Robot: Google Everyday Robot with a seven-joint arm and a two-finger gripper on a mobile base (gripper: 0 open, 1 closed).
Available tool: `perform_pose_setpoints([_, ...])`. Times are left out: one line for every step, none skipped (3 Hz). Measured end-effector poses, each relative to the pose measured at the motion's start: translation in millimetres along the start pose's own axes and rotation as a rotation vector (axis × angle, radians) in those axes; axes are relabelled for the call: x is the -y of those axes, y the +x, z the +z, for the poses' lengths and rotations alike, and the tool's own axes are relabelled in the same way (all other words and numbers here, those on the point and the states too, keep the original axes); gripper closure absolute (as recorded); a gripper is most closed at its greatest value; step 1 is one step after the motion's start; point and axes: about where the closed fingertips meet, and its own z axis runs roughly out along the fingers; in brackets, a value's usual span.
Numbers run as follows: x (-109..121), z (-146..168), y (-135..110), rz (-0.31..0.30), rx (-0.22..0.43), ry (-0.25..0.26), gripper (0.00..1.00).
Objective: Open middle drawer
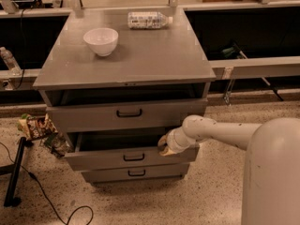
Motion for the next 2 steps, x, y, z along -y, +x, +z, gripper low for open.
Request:
perform_pose_setpoints([-19, -26, -16, 0.086, 0.047, -0.127, 0.64])
perform_pose_setpoints([-45, -42, -32, 0.136, 0.103, -0.259, 0.41])
